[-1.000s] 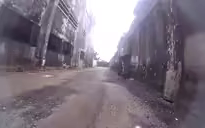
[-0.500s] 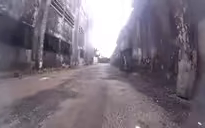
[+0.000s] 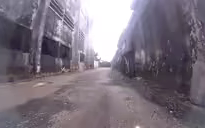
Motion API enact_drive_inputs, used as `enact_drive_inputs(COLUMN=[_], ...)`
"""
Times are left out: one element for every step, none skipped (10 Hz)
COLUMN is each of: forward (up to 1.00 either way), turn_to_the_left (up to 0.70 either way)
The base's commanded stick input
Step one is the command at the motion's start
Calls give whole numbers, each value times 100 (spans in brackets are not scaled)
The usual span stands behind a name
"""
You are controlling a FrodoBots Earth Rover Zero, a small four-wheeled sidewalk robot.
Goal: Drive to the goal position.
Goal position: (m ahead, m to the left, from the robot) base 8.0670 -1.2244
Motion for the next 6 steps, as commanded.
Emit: enact_drive_inputs(forward=[70,70,70,70,70,70], turn_to_the_left=[0,0,0,0,0,0])
